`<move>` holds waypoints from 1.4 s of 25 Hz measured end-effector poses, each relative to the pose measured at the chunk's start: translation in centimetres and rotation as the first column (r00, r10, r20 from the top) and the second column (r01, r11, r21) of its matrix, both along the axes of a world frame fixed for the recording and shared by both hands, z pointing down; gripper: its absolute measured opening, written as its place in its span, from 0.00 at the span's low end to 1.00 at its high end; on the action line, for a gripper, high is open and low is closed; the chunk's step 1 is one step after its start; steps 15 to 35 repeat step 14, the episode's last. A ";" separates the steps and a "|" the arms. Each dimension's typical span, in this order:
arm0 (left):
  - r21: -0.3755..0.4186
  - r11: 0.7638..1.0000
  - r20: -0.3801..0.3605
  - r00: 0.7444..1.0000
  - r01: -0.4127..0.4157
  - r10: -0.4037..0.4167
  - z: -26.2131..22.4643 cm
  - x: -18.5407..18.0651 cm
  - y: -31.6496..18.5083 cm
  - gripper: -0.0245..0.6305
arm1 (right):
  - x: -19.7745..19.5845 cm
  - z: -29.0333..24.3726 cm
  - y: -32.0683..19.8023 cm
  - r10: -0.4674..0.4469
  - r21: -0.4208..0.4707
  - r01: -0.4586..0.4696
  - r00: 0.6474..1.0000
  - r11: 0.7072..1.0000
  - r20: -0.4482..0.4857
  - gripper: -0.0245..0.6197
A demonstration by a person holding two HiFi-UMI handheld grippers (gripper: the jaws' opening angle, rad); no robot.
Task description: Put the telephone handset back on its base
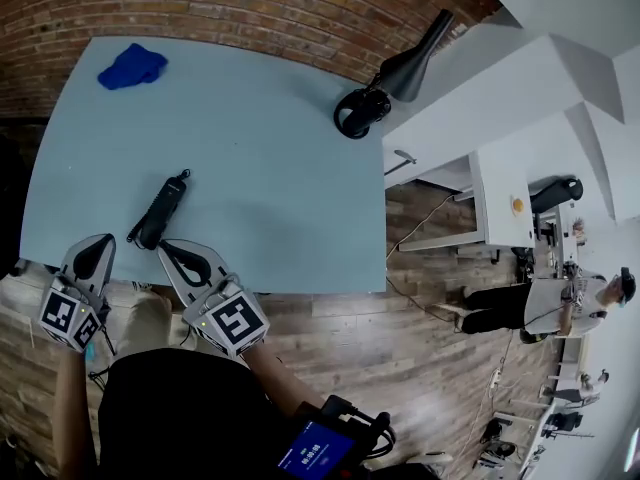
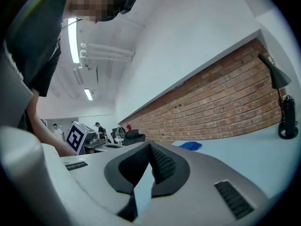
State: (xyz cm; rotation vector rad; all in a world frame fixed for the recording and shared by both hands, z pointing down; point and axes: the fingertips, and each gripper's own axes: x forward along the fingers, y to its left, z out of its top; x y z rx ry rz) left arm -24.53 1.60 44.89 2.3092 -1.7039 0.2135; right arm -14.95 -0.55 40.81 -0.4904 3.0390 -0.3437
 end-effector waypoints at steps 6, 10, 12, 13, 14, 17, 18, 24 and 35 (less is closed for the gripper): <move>-0.090 0.994 0.001 0.998 0.067 -0.068 3.6 -0.8 0.3 0.08 | 0.9 2.3 0.6 0.011 -0.057 -0.012 1.000 0.998 -0.018 0.06; -0.115 0.992 -0.004 0.999 0.050 -0.051 4.6 0.2 0.0 0.08 | 2.0 2.9 0.5 0.028 -0.066 -0.029 0.999 0.997 -0.019 0.06; -0.124 0.991 -0.005 0.999 0.041 -0.042 5.0 0.8 -0.4 0.08 | 2.6 3.1 0.3 0.036 -0.071 -0.037 0.999 0.997 -0.020 0.06; -0.129 0.991 -0.006 0.999 0.038 -0.040 5.2 1.0 -0.7 0.08 | 2.8 3.2 0.1 0.038 -0.074 -0.040 0.999 0.996 -0.021 0.06; -0.135 0.990 -0.006 0.999 0.036 -0.037 5.4 1.2 -0.9 0.08 | 3.1 3.3 0.0 0.041 -0.077 -0.042 0.999 0.996 -0.022 0.06; -0.135 0.990 -0.006 0.999 0.036 -0.037 5.4 1.2 -0.9 0.08 | 3.1 3.3 0.0 0.041 -0.077 -0.042 0.999 0.996 -0.022 0.06; -0.135 0.990 -0.006 0.999 0.036 -0.037 5.4 1.2 -0.9 0.08 | 3.1 3.3 0.0 0.041 -0.077 -0.042 0.999 0.996 -0.022 0.06; -0.135 0.990 -0.006 0.999 0.036 -0.037 5.4 1.2 -0.9 0.08 | 3.1 3.3 0.0 0.041 -0.077 -0.042 0.999 0.996 -0.022 0.06; -0.135 0.990 -0.006 0.999 0.036 -0.037 5.4 1.2 -0.9 0.08 | 3.1 3.3 0.0 0.041 -0.077 -0.042 0.999 0.996 -0.022 0.06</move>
